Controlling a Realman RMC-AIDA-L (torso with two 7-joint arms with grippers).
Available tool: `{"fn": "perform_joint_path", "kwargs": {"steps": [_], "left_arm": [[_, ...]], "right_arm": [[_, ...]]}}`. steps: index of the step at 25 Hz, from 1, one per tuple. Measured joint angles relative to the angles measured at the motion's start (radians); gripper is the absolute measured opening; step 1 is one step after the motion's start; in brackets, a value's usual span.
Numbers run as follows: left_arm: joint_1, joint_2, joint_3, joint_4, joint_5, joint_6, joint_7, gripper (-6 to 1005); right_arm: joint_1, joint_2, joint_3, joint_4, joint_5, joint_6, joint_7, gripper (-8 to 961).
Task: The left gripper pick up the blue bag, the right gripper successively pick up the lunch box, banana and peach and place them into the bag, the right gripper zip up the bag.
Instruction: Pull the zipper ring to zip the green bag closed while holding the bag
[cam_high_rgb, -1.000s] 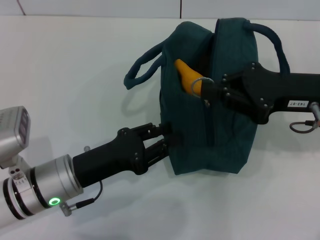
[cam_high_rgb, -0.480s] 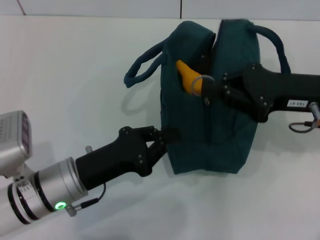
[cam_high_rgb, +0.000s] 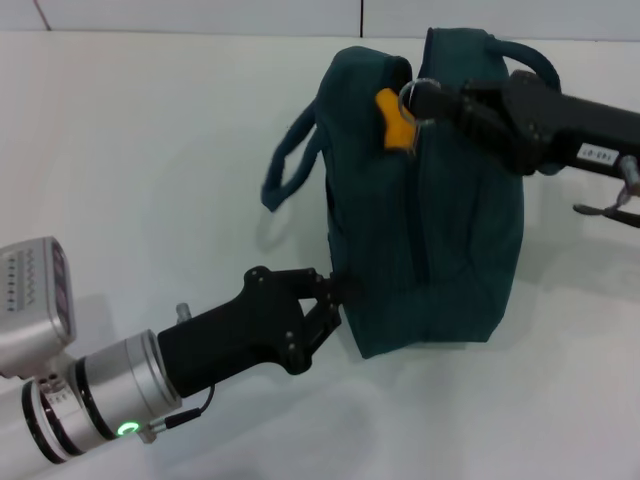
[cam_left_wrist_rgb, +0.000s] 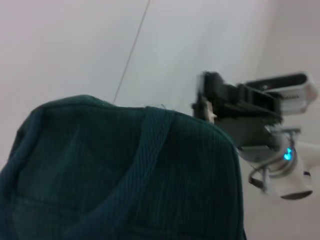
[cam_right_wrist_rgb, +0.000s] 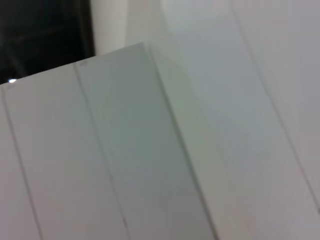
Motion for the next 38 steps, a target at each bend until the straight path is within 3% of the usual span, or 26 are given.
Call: {"fn": "perform_joint_path", "kwargs": {"steps": [8, 18, 23, 33, 38], "left_arm": [[-0.003, 0.000, 0.066, 0.005, 0.003, -0.001, 0.051, 52], [-0.009, 0.004, 0.075, 0.017, 0.002, 0.010, 0.067, 50], [-0.004, 0.010, 0.133, 0.058, 0.006, 0.049, 0.068, 48], [-0.006, 0.014, 0.120, 0.065, -0.012, 0.104, 0.049, 45], [0.020, 0.017, 0.112, 0.119, -0.089, 0.128, -0.055, 59]], "right_arm": [[0.001, 0.001, 0.004, 0.007, 0.028, 0.051, 0.003, 7], [-0.009, 0.001, 0.009, 0.007, 0.067, 0.121, -0.015, 7], [-0.023, -0.001, 0.011, 0.007, 0.105, 0.169, -0.037, 7], [-0.029, -0.001, -0.022, 0.007, 0.104, 0.169, -0.063, 7], [-0.042, -0.001, -0.035, 0.007, 0.102, 0.147, -0.063, 6]]}}
